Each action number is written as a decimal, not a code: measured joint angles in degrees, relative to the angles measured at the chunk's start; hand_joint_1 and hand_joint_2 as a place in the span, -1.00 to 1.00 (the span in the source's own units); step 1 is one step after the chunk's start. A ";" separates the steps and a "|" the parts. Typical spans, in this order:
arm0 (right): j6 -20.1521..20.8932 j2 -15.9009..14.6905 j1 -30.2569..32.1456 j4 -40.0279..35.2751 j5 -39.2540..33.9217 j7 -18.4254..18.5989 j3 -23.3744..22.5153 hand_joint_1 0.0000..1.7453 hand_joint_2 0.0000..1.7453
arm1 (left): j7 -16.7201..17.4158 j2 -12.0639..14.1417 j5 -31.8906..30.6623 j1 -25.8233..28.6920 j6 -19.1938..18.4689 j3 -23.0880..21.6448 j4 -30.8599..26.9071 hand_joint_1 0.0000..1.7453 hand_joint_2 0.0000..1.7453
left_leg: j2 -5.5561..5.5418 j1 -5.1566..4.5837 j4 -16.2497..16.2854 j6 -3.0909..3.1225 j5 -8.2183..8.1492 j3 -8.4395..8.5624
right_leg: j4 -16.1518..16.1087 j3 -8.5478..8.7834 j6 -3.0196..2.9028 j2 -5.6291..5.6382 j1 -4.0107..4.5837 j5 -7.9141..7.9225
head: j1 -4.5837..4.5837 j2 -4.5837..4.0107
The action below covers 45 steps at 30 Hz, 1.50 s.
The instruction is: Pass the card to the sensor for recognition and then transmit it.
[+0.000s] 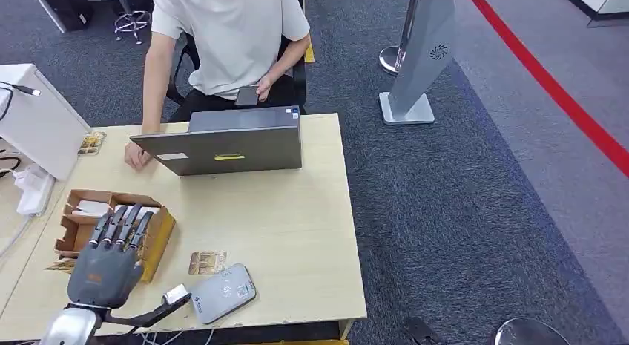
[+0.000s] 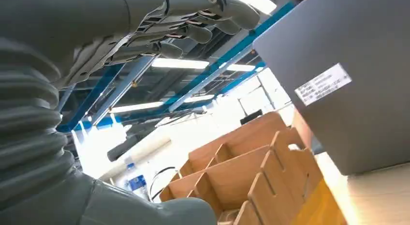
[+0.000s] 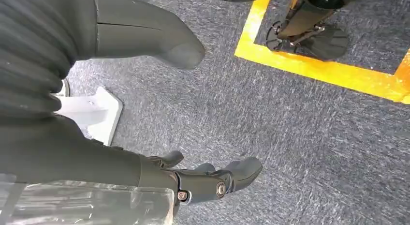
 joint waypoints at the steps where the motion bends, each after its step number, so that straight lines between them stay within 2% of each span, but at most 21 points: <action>1: 0.18 0.00 0.10 -0.20 0.00 0.00 0.00 -1.00 1.00 | 0.04 -0.09 -0.02 0.01 0.00 0.13 0.20 -1.00 1.00 | 0.00 0.00 0.00 0.00 0.00 0.00 | 0.00 0.00 0.00 0.00 0.00 0.00 | 0.00 0.00; 16: 2.75 1.40 2.88 -6.36 0.94 0.46 0.13 -1.00 1.00 | 1.05 -1.09 -0.15 1.10 -0.42 2.75 2.05 -1.00 1.00 | 0.00 0.00 0.00 0.00 0.00 -0.01 | 0.00 0.00 0.00 -0.01 0.00 0.00 | -0.02 0.00; 33: 2.73 1.68 3.36 -7.41 0.94 0.55 0.15 -1.00 1.00 | 1.05 -1.14 -0.15 2.24 -0.06 3.23 2.21 -1.00 1.00 | 0.02 0.00 0.00 0.00 0.00 -0.01 | 0.00 0.00 0.00 0.01 0.00 0.00 | -0.02 0.00; 38: 2.78 2.36 4.18 -8.30 2.03 -0.31 -0.22 -1.00 1.00 | 1.03 -1.11 -0.13 6.85 0.74 3.54 -1.84 -1.00 1.00 | 0.00 0.00 -0.01 0.00 -0.01 -0.01 | -0.01 0.00 -0.01 -0.01 0.00 -0.01 | 0.00 0.00; 45: 2.60 2.43 2.55 -6.64 4.13 -1.71 -2.56 -1.00 1.00 | 1.33 -1.35 -0.17 5.67 0.59 5.57 -1.51 -1.00 1.00 | -0.01 0.00 -0.01 -0.01 0.01 -0.01 | 0.00 0.00 -0.01 -0.01 0.00 0.00 | 0.00 0.00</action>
